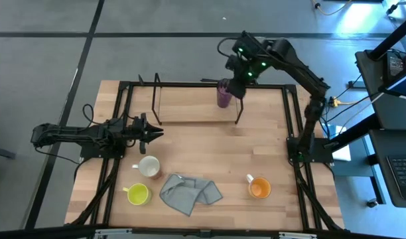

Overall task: Stack small to large cups/mugs on shelf
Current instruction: Put the orange mug on the shelf

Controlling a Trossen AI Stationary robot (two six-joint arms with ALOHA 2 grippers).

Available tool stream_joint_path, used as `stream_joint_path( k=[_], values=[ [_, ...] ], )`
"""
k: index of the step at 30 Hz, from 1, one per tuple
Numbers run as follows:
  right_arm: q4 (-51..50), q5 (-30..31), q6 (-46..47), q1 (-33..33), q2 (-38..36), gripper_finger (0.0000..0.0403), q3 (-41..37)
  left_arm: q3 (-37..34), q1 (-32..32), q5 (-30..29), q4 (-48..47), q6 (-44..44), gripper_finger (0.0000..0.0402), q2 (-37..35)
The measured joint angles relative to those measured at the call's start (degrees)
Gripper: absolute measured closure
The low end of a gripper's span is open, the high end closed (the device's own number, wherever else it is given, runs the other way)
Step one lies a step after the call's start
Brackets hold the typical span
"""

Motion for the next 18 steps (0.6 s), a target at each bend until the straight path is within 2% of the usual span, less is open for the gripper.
stream_joint_path(
  k=[2, 5, 10, 15, 18],
  values=[
    [0.03, -1.89, 1.37, 2.23, -2.03, 0.0267, 0.0, 0.01, 0.0, -1.08, 0.03, -0.11, 0.0321, 0.0],
    [0.07, -1.48, 4.87, 5.4, -5.25, 0.0267, 0.0, -0.01, 0.01, -5.6, 2.52, -1.87, 0.0321, 0.02],
    [0.09, 6.79, 12.17, 10.04, -10.27, 0.0267, 0.02, -0.01, 0.0, -6.99, 15.86, -17.93, 0.0321, 0.0],
    [0.0, 14.66, 17.34, 13.13, -12.87, 0.0267, 0.02, 0.01, 0.02, -16.18, 24.75, -16.68, 0.0321, 0.02],
    [0.02, 15.84, 19.35, 14.19, -13.59, 0.0267, 0.02, 0.01, 0.02, -15.96, 29.64, -18.16, 0.0321, -0.02]
  ],
)
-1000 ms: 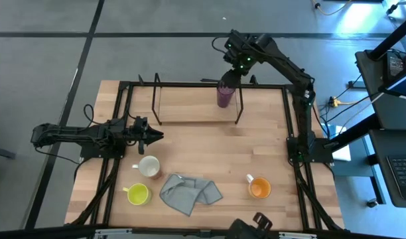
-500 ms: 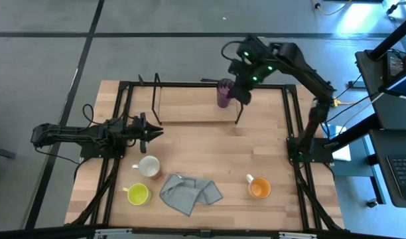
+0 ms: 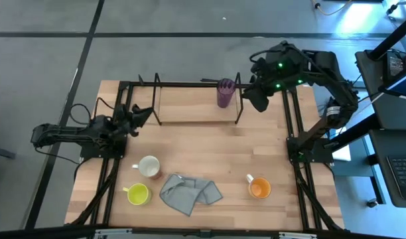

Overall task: Stack small to large cups/mugs on shelf
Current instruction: Put the orange mug on the shelf

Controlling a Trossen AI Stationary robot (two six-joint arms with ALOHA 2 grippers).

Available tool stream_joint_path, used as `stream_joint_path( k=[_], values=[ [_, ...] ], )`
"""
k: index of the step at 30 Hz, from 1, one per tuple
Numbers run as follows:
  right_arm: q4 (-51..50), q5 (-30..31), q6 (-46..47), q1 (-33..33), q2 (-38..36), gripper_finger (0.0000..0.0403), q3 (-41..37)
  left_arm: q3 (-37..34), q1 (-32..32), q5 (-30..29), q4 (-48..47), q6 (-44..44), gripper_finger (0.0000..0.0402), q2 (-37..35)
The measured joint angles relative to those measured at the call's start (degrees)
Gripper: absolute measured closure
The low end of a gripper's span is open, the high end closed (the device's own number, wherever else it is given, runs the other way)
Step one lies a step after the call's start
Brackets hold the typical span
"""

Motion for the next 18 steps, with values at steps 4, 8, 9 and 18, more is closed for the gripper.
stream_joint_path(
  k=[4, 8, 9, 18],
  values=[
    [0.01, 0.52, 1.43, 1.18, -0.1, 0.0267, 0.0, 0.08, 0.0, -0.71, 2.83, -2.05, 0.0321, -0.02],
    [0.03, 0.62, 1.45, 1.97, 0.03, 0.0267, 0.0, 1.41, 0.0, -0.36, 4.44, -6.35, 0.0321, 0.04],
    [0.03, 0.71, 1.45, 2.11, 0.09, 0.0267, 0.0, 2.48, 0.0, 0.89, 3.71, -6.41, 0.0321, 0.04],
    [0.07, 0.77, 3.28, 4.15, 0.51, 0.0267, -0.33, 36.78, -0.05, 15.83, -63.75, -4.74, 0.0321, 7.08]
  ],
)
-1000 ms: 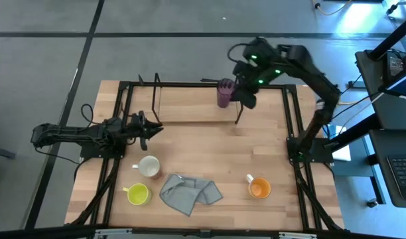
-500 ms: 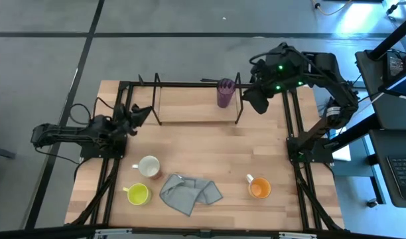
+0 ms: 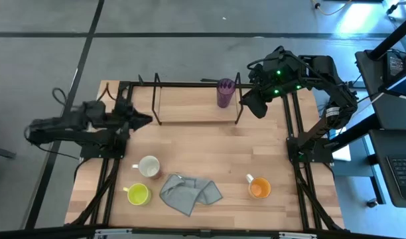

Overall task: Stack small to large cups/mugs on shelf
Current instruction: Put the orange mug on the shelf

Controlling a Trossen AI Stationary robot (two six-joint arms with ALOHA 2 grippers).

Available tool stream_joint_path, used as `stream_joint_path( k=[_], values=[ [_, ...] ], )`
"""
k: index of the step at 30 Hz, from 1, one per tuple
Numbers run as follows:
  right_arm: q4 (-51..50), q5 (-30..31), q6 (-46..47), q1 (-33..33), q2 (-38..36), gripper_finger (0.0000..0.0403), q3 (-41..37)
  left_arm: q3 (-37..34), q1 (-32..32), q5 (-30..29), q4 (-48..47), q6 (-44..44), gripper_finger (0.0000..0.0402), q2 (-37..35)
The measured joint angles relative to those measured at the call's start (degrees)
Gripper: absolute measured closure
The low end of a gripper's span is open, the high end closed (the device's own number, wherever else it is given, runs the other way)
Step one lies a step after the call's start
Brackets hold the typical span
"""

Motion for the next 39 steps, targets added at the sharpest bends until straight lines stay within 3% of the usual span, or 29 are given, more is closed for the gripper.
stream_joint_path(
  k=[6, 10, 14, 19, 27, 33, 39],
  values=[
    [-0.71, 3.86, 2.82, 2.47, 0.11, 0.0267, -2.87, 23.62, -0.01, 3.37, -36.25, 1.77, 0.0321, 12.07],
    [-3.39, 6.82, 5.75, 4.35, 0.05, 0.0267, -5.69, 29.8, -0.71, 4.99, -46.97, 0.84, 0.0321, 17.19],
    [-3.58, 8.47, 8.19, 6.52, 0.05, 0.0267, -9.47, 29.15, -4.65, 8.26, -46.05, -1.35, 0.0321, 19.87],
    [-3.51, 8.49, 10.89, 9.2, -0.06, 0.0267, -14.12, 25.87, -13.94, 8.9, -46.22, -3.82, 0.0321, 23.5],
    [-1.69, 9.55, 11.89, 11.18, -0.06, 0.0267, -19.74, 21.09, -26.19, 1.64, -45.53, -9.91, 0.0321, 28.24],
    [-0.31, 9.56, 11.56, 11.11, -0.06, 0.0267, -21.3, 14.57, -31.11, 1.14, -38.04, -16.19, 0.0321, 30.85],
    [-0.28, 9.56, 8.67, 11.11, -0.06, 0.0267, -21.37, 13.88, -34.07, -3.03, -36.5, -20.72, 0.0321, 32.93]
  ],
)
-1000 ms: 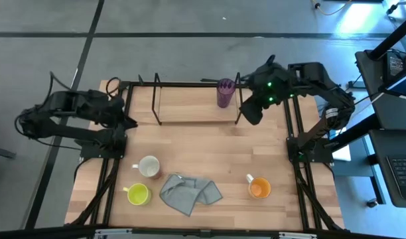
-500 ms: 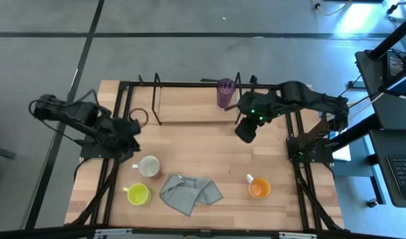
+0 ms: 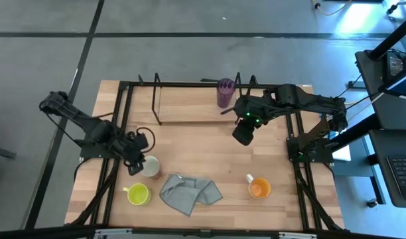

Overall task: Stack small to large cups/mugs on shelf
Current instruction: Put the orange mug on the shelf

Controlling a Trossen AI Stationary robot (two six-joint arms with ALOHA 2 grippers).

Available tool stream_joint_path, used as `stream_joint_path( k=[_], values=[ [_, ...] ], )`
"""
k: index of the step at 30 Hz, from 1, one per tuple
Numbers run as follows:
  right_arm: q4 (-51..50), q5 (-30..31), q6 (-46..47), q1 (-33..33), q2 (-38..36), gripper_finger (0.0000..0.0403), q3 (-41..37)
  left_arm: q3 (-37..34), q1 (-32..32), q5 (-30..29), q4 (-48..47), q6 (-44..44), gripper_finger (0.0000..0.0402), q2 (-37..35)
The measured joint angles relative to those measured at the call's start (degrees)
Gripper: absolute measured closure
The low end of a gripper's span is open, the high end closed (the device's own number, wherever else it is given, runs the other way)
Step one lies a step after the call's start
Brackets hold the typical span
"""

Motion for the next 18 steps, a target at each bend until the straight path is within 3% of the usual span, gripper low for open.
stream_joint_path(
  k=[18],
  values=[
    [0.9, 2.38, -3.03, 0.0, 0.0, 0.0267, 0.0, 0.0, -1.99, -3.33, 0.15, -4.1, 0.0321, 7.46]
  ],
)
